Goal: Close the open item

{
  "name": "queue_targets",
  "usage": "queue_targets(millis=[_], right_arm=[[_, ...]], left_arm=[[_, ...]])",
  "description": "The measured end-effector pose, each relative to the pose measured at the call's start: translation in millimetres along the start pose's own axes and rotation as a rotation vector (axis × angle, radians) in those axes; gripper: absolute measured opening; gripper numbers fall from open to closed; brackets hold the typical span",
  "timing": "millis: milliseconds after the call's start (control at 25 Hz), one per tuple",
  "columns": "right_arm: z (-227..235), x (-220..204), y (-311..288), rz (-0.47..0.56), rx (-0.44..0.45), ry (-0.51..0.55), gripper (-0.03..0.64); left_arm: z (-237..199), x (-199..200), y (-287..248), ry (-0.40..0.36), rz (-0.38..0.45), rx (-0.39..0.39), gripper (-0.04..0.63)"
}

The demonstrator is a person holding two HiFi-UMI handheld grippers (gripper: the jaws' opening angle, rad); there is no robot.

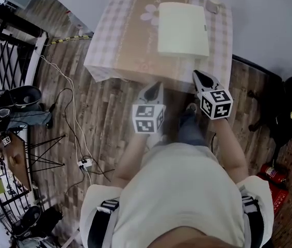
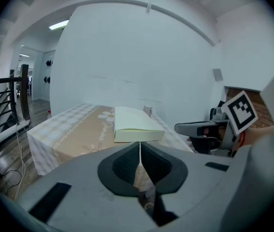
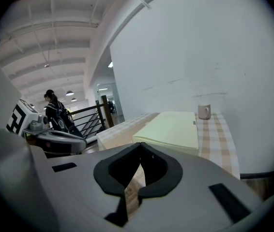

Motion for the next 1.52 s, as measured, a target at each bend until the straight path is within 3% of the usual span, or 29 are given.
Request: queue_targets(millis=[320,640,1520], right_arm=[[-57.5,-13.8,66.0,0.079,0.026,-0.001,0.0],[-101.3,-29.3,105.9,0.099,0.085,0.079,0.0],[-136.6,-36.7,137.6,0.15,0.109,0.079,-0.002]], left_arm=[[16.8,-23.6,61.2,0.006,0.04,-0.017,0.011],[28.2,-40.6,110.3,0.024,0.09,-0.006,0.011],[29.1,-59.4,147.7,0.014,0.093,-0.002,0.012]])
Point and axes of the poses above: the fingertips, and each gripper's own axes: y backward along the fingers, z to its right, x out of its top, the point moved 6 cm from there along y, backward along the fingers, and after that the axes turned 8 degrees about -x, right-handed, at the moved point
